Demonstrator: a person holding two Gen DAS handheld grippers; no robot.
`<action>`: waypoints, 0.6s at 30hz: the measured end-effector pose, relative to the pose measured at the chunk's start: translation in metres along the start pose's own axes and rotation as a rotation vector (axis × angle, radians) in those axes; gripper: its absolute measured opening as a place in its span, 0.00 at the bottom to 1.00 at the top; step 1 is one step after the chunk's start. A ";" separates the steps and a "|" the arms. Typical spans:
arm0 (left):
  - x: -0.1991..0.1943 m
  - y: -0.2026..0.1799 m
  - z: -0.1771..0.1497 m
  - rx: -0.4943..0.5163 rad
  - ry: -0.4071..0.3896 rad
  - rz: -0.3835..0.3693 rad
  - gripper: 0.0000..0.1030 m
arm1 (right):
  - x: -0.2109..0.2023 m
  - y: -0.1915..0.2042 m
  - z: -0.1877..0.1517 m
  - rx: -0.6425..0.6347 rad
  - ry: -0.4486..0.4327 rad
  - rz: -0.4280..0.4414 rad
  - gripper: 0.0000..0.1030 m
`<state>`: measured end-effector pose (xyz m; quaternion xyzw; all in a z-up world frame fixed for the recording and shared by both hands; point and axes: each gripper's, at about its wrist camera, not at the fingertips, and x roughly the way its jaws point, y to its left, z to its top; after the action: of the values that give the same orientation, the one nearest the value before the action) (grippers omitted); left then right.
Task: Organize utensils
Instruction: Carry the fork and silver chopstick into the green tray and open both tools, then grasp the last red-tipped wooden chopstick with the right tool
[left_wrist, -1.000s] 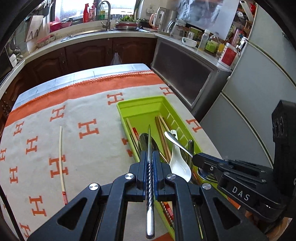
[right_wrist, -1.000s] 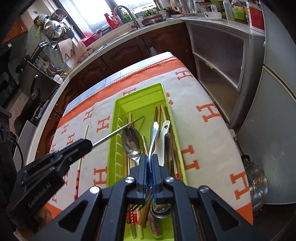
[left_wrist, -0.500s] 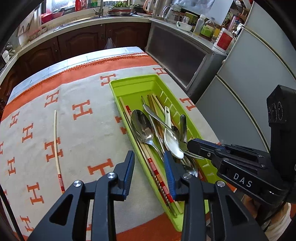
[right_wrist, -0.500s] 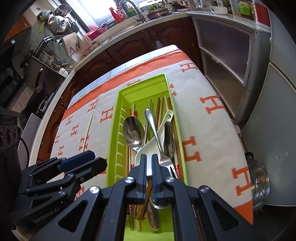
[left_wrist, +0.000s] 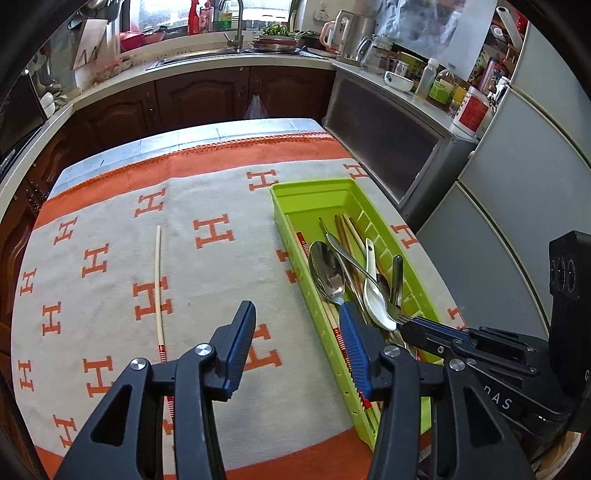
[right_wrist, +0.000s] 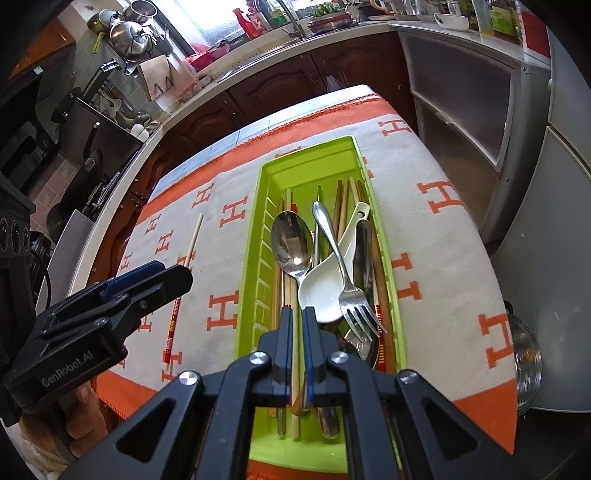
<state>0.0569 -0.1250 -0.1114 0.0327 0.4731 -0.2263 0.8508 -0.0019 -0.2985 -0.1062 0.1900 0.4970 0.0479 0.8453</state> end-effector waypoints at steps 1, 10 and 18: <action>-0.001 0.002 0.000 -0.007 -0.005 0.006 0.46 | 0.000 0.000 0.000 0.001 0.001 -0.001 0.05; -0.020 0.026 0.002 -0.023 -0.096 0.145 0.66 | -0.001 0.005 -0.003 0.003 0.006 -0.001 0.05; -0.037 0.063 -0.006 -0.074 -0.138 0.253 0.78 | -0.004 0.017 -0.001 -0.001 -0.002 0.007 0.05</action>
<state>0.0620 -0.0537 -0.0943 0.0449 0.4136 -0.1015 0.9036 -0.0031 -0.2837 -0.0971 0.1913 0.4953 0.0507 0.8459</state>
